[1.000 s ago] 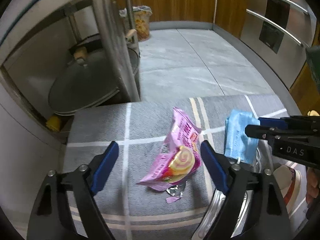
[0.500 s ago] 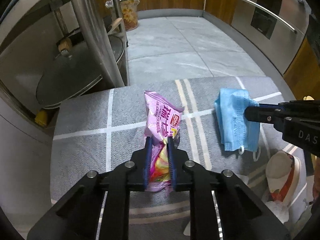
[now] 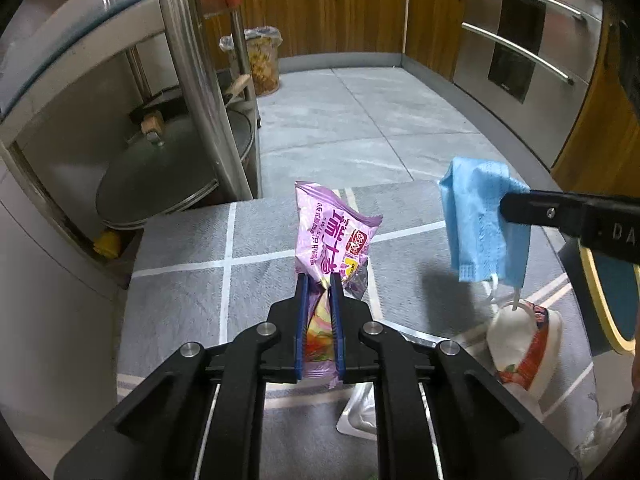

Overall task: Collect trash
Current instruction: 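Grasp the pink snack bag with the left gripper while the right gripper grasps the light blue mask, then lift the snack bag and mask and carry both over the teal bin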

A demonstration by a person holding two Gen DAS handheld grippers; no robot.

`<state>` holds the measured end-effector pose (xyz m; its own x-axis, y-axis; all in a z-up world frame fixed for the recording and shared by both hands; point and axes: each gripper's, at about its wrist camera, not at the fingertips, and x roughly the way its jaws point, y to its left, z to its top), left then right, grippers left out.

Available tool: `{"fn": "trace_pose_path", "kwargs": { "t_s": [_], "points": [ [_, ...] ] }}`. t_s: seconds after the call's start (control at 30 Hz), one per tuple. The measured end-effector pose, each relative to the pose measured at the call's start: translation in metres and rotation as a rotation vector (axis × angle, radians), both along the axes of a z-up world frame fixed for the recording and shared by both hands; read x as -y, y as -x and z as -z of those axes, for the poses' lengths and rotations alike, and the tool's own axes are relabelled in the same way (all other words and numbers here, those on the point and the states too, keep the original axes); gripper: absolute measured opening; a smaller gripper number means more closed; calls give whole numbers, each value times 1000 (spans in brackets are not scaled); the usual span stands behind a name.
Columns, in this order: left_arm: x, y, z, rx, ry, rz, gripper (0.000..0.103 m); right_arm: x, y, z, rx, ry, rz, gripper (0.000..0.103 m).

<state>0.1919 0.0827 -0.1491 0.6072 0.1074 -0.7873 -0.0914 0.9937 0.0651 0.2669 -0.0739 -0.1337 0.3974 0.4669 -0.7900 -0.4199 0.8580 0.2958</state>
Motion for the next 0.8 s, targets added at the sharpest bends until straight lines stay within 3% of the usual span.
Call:
{"fn": "trace_pose_path", "kwargs": {
  "t_s": [0.33,0.8],
  "points": [
    [23,31,-40,94,0,35,10,35,27,-34,63,-28,67,3],
    [84,70,-93,203,0,152,10,125,82,-84,141,-48,205,3]
  ]
}}
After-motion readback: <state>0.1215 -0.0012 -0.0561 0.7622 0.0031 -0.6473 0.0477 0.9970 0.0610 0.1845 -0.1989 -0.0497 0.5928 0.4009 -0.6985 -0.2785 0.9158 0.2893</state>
